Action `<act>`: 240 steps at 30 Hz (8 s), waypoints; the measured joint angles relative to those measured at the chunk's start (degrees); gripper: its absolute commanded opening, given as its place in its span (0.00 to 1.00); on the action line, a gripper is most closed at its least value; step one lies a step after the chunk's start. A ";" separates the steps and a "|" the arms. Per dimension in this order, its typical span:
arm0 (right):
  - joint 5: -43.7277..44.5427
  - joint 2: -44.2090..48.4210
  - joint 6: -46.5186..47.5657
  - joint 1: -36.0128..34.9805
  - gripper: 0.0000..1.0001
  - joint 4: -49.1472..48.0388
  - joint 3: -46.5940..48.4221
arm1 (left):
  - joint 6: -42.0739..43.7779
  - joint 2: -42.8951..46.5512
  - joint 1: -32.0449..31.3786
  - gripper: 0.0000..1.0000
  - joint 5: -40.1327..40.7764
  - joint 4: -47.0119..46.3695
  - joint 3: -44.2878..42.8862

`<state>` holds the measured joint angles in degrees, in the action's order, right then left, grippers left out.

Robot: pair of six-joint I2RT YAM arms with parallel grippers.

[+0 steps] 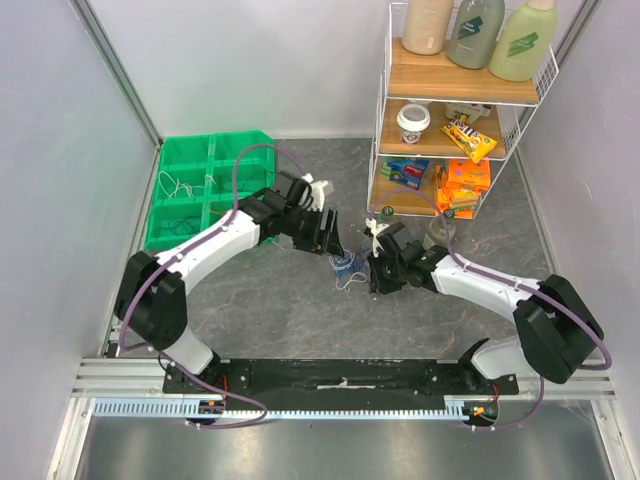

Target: Untangle the cables

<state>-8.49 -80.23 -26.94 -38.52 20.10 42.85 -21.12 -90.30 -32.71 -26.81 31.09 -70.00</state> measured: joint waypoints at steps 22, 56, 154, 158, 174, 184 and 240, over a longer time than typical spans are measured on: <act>5.29 5.51 0.22 0.92 0.54 1.68 0.26 | 0.22 -17.07 -3.10 0.50 2.80 0.09 -2.89; 2.69 0.96 1.46 0.92 0.48 1.75 2.62 | 1.14 -18.64 -2.40 0.02 7.23 0.31 -6.40; 17.05 22.12 0.55 0.09 0.50 7.85 -4.57 | -26.73 -19.56 49.03 0.02 35.89 13.29 -37.24; 17.40 22.12 0.55 0.09 0.50 7.87 -4.57 | -26.93 -21.66 49.03 0.02 35.17 13.29 -37.22; 14.40 17.62 1.03 0.09 0.64 6.75 -4.57 | -22.97 -16.17 43.32 0.89 32.50 13.07 -29.33; 10.05 6.99 1.57 -0.02 0.49 2.38 -4.57 | -11.85 3.85 4.24 0.78 15.26 -2.01 -1.25; 16.37 21.66 -5.40 -0.28 0.00 5.33 -9.20 | 0.61 -18.84 -12.61 0.68 22.40 9.92 -14.47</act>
<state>7.88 -58.57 -32.34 -38.81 25.43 33.65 -20.51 -109.14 -45.32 -4.40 41.01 -84.47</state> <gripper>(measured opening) 0.007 0.713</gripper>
